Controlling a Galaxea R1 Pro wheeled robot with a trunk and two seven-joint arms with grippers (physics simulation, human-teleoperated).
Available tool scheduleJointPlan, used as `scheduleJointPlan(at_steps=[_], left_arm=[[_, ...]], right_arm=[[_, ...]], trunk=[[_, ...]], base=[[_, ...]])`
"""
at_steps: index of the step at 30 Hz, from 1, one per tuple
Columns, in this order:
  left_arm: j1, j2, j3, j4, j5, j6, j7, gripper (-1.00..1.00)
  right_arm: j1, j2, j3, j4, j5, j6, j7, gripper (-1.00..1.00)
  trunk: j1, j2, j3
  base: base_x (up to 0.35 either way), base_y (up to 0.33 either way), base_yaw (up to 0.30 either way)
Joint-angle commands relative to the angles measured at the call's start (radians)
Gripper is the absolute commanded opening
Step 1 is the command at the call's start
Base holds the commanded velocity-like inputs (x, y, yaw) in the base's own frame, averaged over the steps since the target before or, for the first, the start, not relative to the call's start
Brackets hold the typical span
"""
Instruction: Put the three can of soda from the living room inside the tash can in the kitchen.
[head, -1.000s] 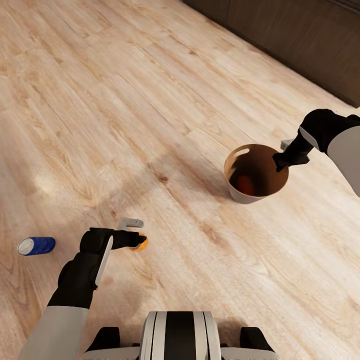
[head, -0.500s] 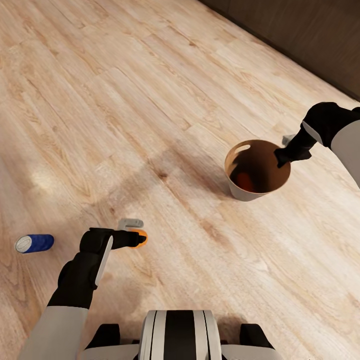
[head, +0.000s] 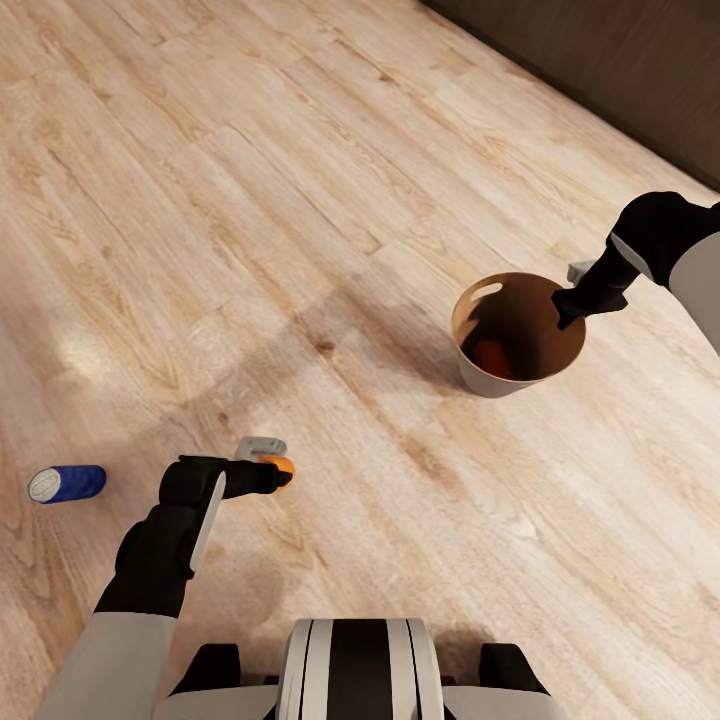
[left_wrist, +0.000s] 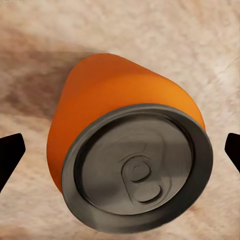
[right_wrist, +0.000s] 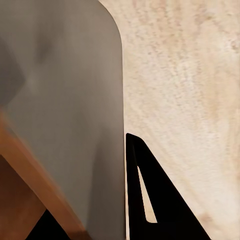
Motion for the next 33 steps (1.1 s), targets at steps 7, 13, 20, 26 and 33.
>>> scheduleJointPlan(at_steps=[7, 13, 20, 26, 33], left_arm=[[-0.001, 0.0, -0.001, 0.0, 0.0, 0.0, 0.0, -1.0], [-0.002, 0.0, -0.001, 0.002, 0.001, 0.0, 0.0, -1.0], [-0.002, -0.001, -0.001, 0.007, 0.0, 0.0, 0.0, -1.0], [-0.002, -0.001, -0.001, 0.013, -0.006, 0.0, 0.0, -1.0], [-0.002, 0.0, -0.001, 0.013, -0.005, 0.0, 0.0, -1.0]], right_arm=[[0.061, -0.002, -0.065, -0.008, -0.044, 0.0, -0.093, -1.0], [0.061, -0.002, -0.065, -0.008, -0.044, 0.0, -0.093, -1.0], [0.061, -0.002, -0.065, -0.008, -0.044, 0.0, -0.093, -1.0], [0.061, -0.002, -0.065, -0.008, -0.044, 0.0, -0.093, -1.0], [0.061, -0.002, -0.065, -0.008, -0.044, 0.0, -0.093, -1.0]], trunk=[[0.001, 0.0, 0.0], [0.001, 0.0, 0.0], [-0.001, 0.001, 0.015], [-0.004, 0.003, 0.038], [-0.007, 0.004, 0.065]], base=[[0.0, 0.0, 0.0], [0.0, 0.0, 0.0], [0.0, 0.0, 0.0], [0.0, 0.0, 0.0], [0.0, 0.0, 0.0]])
